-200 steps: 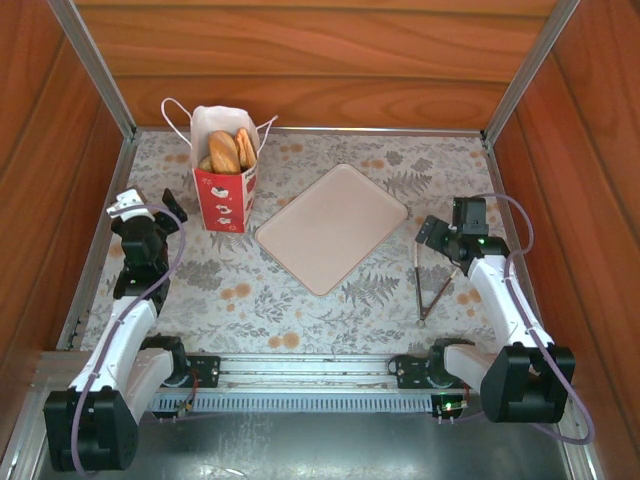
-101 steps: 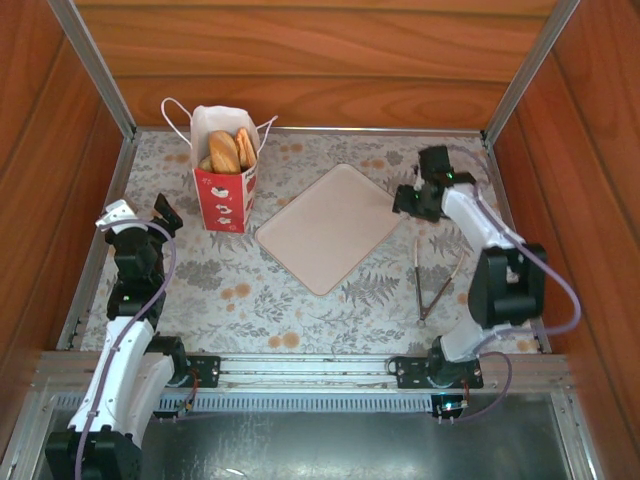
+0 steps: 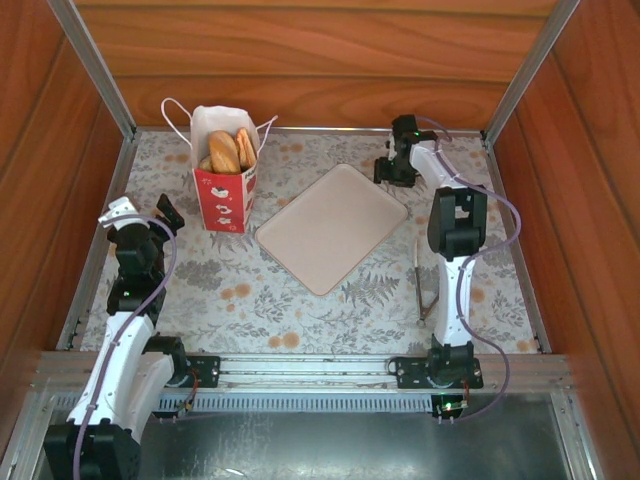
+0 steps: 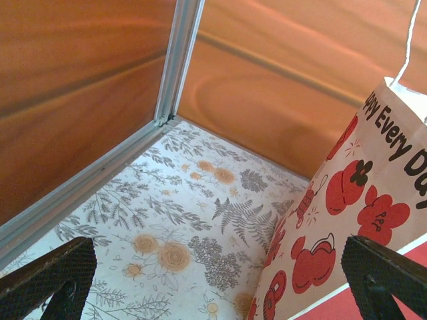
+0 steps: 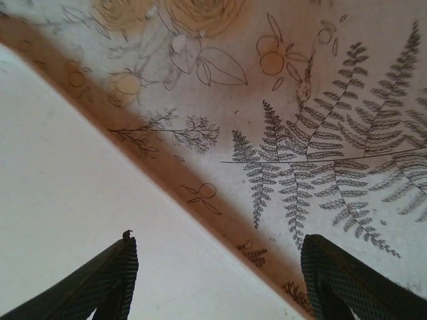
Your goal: Take the fake bread out of the paper bag
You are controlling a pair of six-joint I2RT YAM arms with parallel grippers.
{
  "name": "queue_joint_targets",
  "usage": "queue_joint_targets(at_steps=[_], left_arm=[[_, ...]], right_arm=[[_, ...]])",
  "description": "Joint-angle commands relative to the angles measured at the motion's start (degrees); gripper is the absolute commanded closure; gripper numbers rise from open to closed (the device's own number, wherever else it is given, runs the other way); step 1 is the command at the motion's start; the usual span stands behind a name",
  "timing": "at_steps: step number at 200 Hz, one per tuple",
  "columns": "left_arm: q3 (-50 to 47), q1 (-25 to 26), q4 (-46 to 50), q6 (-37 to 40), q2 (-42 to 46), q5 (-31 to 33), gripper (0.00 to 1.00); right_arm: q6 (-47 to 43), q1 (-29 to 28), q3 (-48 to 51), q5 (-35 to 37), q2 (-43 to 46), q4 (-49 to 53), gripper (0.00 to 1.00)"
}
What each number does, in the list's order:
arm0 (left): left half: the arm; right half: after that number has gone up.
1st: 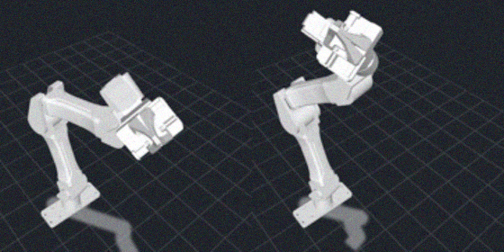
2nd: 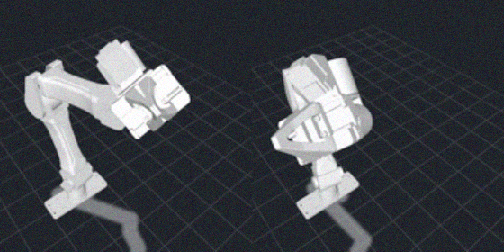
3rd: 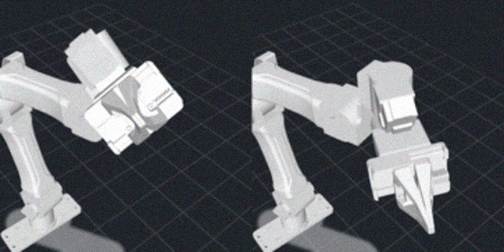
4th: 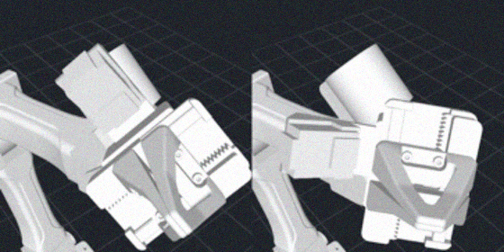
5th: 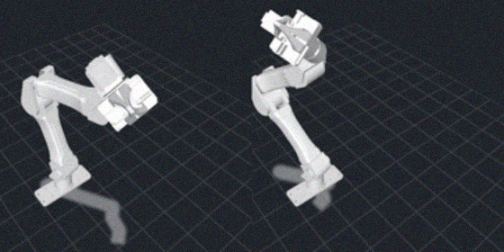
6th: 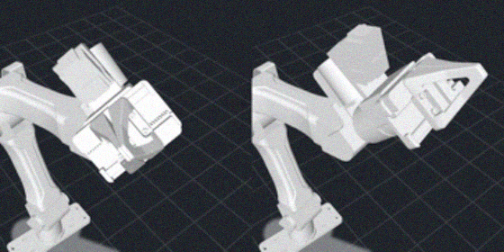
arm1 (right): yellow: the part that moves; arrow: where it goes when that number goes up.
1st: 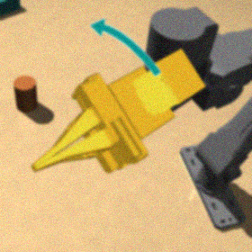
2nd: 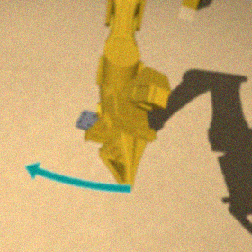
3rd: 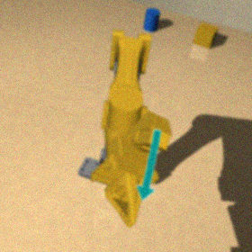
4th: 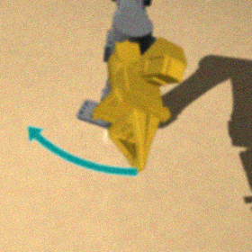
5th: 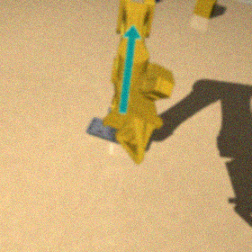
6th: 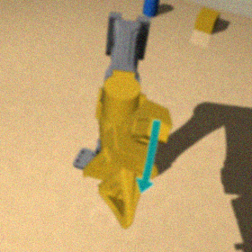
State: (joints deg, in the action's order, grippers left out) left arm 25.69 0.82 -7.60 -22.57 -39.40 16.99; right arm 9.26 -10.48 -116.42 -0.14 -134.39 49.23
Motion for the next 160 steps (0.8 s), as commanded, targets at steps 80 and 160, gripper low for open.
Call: queue_joint_targets(at_steps=[80,160], left_arm=[[3.3,0.1,0.6,0.6,-1.4,-3.6,0.00],[5.0,0.1,0.7,1.2,-2.7,-4.9,0.00]], right_arm=[[0.8,0.3,-2.5,0.9,-5.0,4.9,0.50],[2.6,0.6,4.5,2.7,-1.2,3.1,0.94]])
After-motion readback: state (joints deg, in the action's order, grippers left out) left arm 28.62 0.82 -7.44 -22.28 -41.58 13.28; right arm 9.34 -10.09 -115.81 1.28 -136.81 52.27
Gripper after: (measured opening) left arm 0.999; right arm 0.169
